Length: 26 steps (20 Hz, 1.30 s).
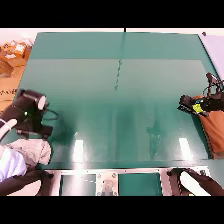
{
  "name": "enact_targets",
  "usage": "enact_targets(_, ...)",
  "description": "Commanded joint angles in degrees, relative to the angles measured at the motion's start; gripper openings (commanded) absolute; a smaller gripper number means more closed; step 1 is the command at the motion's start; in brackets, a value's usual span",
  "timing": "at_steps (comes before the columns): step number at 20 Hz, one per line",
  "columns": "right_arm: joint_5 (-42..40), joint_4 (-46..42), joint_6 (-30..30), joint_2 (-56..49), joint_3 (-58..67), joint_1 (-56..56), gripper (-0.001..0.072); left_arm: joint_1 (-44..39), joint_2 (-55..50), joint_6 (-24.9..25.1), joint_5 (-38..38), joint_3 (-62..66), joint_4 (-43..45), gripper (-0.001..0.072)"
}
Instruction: Fold the shirts.
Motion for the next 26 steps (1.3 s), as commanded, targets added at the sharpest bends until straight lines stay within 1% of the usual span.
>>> enact_targets(1, 0.02, 0.02, 0.04, 0.0, -0.02, 0.04, 0.0012, 0.72, -0.17, 0.11, 0.92, -9.2, -0.2, 0.0715)
enact_targets(2, 0.02, 0.02, 0.02, 0.0, -0.02, 0.04, 0.0012, 0.72, -0.17, 0.5, 1.4, -10.78, -0.22, 0.0712)
enact_targets(3, 0.02, 0.02, 0.04, 0.0, -0.02, 0.04, 0.0012, 0.72, -0.17, 0.61, 2.05, -11.65, -0.17, 0.049)
enact_targets(4, 0.02, 0.02, 0.02, 0.0, -0.02, 0.04, 0.0012, 0.72, -0.17, 1.9, 2.8, -11.54, -0.15, 0.0144)
enact_targets(5, 0.02, 0.02, 0.02, 0.0, -0.02, 0.04, 0.0012, 0.72, -0.17, 2.71, 3.58, -10.71, 0.04, 0.0016)
enact_targets(8, 0.02, 0.02, 0.02, 0.0, -0.02, 0.04, 0.0012, 0.7, -0.17, 2.69, 3.98, -2.56, -0.02, 0.0017)
enact_targets(11, 0.02, 0.02, 0.04, 0.0, -0.02, 0.04, 0.0012, -1.27, 0.0, 3.76, 0.94, 13.09, -1.03, 0.0016)
enact_targets(13, 0.02, 0.02, 0.02, 0.0, -0.02, 0.04, 0.0012, -5.31, 0.0, 4.63, 0.35, 24.52, -1.51, 0.0016)
enact_targets(15, -0.76, 0.04, 0.13, 0.0, -0.02, 0.04, 0.0012, -11.37, -0.02, 4.94, 1.01, 34.8, -1.7, 0.0016)
enact_targets(17, -2.12, 0.04, 0.11, 0.0, -0.02, 0.04, 0.0012, -17.92, -0.02, 5.05, 3.91, 42.12, -2.03, 0.0016)
enact_targets(19, -2.14, 0.04, 0.13, 0.0, -0.02, 0.04, 0.0012, -23.43, -0.02, 5.01, 9.66, 45.22, -3.67, 0.0016)
enact_targets(20, -2.69, 0.04, 0.11, 0.0, -0.02, 0.04, 0.0012, -25.53, -0.15, 5.01, 13.6, 45.16, -5.81, 0.0016)
enact_targets(22, -2.99, 0.02, 0.11, 0.0, -0.02, 0.04, 0.0012, -27.43, -1.99, 5.2, 18.84, 44.96, -11.58, 0.0017)
enact_targets(24, -3.02, 0.07, 0.13, 0.0, -0.02, 0.07, 0.0012, -27.36, -5.31, 8.17, 21.79, 44.87, -19.65, 0.0019)
enact_targets(25, -3.13, 0.07, 0.11, 0.0, -0.04, 0.07, 0.0012, -27.36, -6.86, 8.07, 23.12, 44.85, -21.84, 0.0081)
enact_targets(26, -3.26, 0.07, 0.13, -0.07, -0.09, 0.07, 0.0013, -27.36, -8.15, 8.02, 24.33, 44.87, -22.67, 0.0468)
